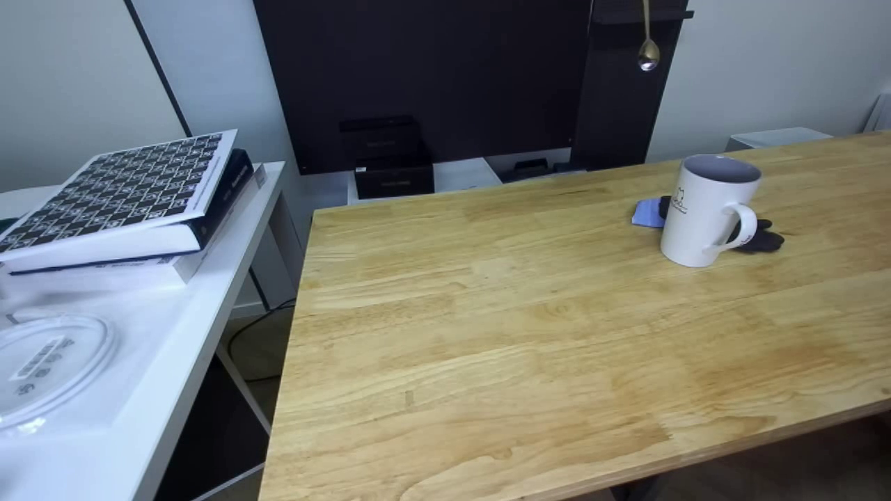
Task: Put the spoon in the mug
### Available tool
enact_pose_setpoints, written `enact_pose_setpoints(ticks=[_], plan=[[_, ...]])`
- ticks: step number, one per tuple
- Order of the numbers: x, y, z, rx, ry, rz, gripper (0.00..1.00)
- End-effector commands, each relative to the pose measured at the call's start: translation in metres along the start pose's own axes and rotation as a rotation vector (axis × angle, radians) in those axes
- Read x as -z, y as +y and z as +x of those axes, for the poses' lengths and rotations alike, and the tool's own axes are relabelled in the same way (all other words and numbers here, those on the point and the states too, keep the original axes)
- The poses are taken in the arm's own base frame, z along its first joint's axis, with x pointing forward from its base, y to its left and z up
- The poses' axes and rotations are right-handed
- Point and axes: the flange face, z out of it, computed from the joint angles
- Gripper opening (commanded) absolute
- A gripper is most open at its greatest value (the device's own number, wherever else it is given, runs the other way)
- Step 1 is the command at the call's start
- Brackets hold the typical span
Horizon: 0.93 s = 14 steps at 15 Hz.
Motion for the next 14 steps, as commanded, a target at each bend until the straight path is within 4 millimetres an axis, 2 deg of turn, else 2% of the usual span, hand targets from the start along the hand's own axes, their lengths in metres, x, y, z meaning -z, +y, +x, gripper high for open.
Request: enact_pose_setpoints(ticks=[1,7,10,14], plan=[[-0.01,0.03,-0.007,-0.04,-0.057,-0.008,0.04],[-0.035,0.076,0.005,-0.076,-0.11,-0.022,0.04],[-0.049,0.104,0.016,-0.09,-0.144,-0.024,0.04],[-0.059,0.134,0.034,-0.101,-0.184,-0.016,0.04]])
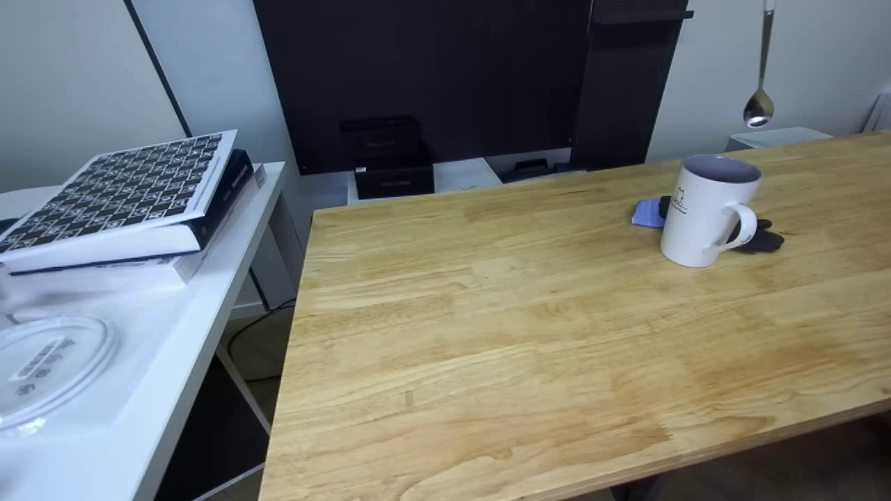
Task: Put the spoon in the mug
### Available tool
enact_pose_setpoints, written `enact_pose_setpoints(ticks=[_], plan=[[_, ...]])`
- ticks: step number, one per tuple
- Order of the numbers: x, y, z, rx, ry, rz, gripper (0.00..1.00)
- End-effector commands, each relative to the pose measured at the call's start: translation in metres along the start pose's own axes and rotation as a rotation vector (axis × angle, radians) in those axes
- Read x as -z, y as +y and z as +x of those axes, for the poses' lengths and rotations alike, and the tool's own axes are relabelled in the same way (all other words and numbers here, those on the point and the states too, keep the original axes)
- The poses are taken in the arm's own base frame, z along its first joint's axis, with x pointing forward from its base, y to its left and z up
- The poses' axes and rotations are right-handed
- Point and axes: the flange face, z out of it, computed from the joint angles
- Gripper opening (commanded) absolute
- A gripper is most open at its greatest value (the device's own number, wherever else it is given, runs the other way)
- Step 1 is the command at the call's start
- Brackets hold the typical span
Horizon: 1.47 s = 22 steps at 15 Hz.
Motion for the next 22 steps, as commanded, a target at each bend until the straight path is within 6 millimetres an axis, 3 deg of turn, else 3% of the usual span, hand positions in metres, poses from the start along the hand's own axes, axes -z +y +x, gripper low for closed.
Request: enact_pose_setpoints(ticks=[1,9,14,22], plan=[[-0.001,0.032,0.011,-0.009,-0.032,0.04,0.04],[0.02,0.047,0.049,-0.012,-0.079,0.1,0.04],[0.019,0.037,0.057,-0.014,-0.084,0.108,0.04],[0.022,0.014,0.085,-0.028,-0.053,0.126,0.04]])
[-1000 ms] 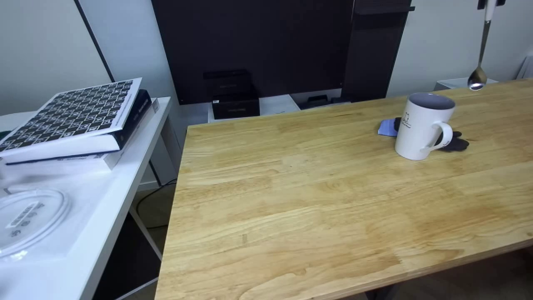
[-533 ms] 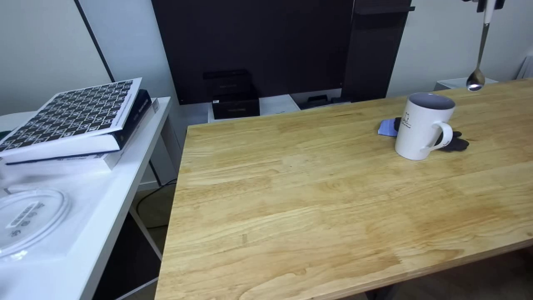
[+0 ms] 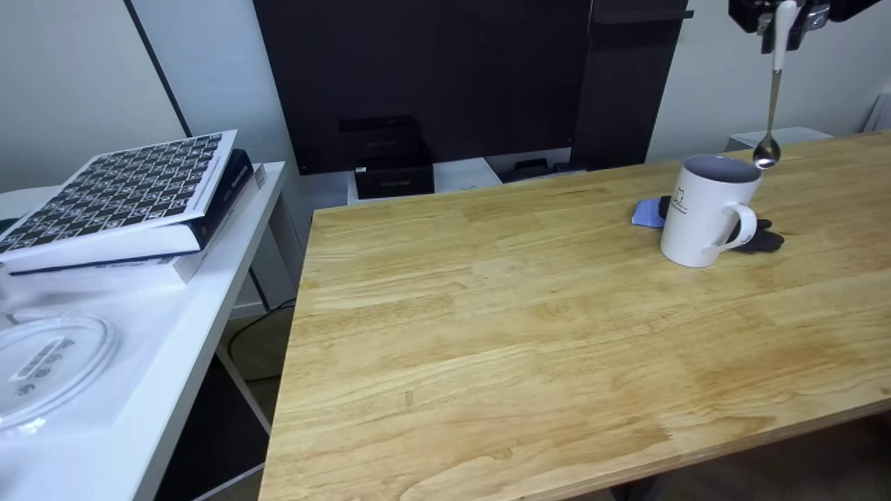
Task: Put the spoon in the mug
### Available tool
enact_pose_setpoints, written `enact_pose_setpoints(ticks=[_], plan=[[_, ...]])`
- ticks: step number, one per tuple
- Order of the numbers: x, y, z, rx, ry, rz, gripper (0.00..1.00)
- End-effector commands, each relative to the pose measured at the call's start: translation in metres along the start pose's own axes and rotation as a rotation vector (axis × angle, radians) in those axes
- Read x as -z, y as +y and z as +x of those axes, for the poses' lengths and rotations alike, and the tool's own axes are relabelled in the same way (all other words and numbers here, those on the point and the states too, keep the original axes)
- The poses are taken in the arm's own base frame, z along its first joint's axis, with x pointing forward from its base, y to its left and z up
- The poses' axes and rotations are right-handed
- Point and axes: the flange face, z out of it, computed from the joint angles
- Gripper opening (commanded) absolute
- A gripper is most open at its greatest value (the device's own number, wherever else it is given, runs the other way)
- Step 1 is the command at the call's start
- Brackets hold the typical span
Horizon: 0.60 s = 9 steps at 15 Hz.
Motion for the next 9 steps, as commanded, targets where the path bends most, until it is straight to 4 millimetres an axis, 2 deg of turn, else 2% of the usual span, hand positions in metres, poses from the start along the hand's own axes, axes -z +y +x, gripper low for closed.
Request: enact_pose_setpoints(ticks=[1,9], plan=[[0.005,-0.017,0.006,0.005,0.008,0.005,0.04],[-0.005,-0.036,0.011,0.028,0.016,-0.01,0.04]])
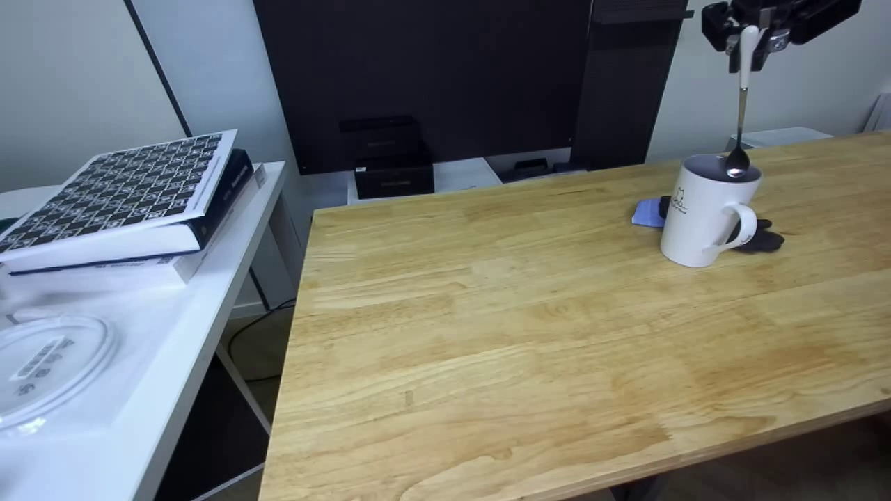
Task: Put the spoon in the mug
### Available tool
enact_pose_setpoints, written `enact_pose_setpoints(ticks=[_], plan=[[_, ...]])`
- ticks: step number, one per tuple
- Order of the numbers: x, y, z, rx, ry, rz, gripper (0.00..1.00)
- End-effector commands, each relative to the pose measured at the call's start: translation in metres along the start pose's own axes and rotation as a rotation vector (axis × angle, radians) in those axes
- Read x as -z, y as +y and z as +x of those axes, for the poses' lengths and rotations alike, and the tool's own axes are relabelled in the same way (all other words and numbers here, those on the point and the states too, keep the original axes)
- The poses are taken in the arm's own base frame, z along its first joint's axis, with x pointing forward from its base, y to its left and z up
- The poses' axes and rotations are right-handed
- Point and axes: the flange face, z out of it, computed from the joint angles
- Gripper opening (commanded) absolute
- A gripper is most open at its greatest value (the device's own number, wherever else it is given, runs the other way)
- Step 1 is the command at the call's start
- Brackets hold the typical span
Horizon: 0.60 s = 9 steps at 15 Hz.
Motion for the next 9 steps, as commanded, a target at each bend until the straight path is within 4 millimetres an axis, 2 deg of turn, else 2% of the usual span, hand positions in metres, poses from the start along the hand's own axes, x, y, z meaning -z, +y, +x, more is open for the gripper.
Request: enact_pose_setpoints(ticks=[1,9], plan=[[-0.002,-0.013,0.0,0.013,0.0,-0.004,0.04],[-0.021,-0.017,0.024,0.007,-0.025,-0.031,0.04]])
